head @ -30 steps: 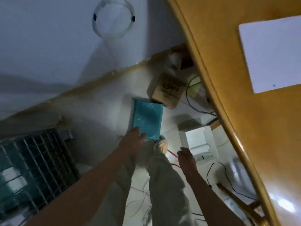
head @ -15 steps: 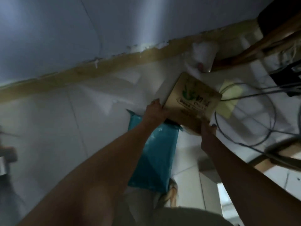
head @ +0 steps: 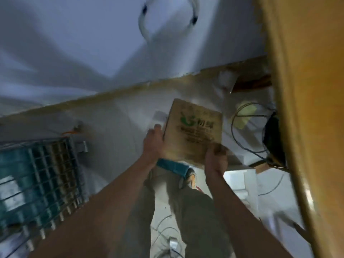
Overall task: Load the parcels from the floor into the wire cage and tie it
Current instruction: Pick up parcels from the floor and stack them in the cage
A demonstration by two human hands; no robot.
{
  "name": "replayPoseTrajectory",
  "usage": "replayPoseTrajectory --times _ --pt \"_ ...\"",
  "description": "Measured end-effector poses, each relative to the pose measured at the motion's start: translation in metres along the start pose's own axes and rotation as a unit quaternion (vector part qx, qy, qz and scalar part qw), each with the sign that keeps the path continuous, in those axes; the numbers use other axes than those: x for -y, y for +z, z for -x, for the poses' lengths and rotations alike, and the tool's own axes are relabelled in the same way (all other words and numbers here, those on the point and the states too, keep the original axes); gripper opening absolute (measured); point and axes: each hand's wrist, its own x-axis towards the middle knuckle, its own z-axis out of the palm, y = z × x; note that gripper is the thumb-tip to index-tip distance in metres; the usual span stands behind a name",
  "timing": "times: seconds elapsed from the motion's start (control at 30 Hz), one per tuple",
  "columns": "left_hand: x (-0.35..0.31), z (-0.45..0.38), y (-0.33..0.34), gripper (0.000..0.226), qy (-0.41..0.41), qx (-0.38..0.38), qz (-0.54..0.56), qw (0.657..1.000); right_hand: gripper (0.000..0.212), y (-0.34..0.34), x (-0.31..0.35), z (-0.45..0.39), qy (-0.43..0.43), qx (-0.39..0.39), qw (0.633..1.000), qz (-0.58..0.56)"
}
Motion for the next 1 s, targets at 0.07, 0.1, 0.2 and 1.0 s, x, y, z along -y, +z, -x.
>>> replayPoseTrajectory --times 0.07,0.1,0.2,1.0 --pt "-0.004 0.062 -0.062 0.11 -0.068 -0.033 0.025 0.997 0.041 -0.047 0.024 0.068 -0.051 0.061 0.995 0.066" --pt "0.0 0.089 -0.09 0.102 -0.077 -0.036 0.023 0.996 0.039 -0.066 0.035 0.099 -0.081 0.093 0.99 0.075" --pt "0.003 0.179 -0.147 0.093 -0.065 -0.041 0.019 0.997 0.032 -0.115 0.057 0.183 -0.164 0.201 0.964 0.049" --pt "0.269 0.639 -0.334 0.028 0.026 -0.469 0.433 0.769 0.044 -0.094 0.046 0.583 -0.551 0.538 0.557 0.312"
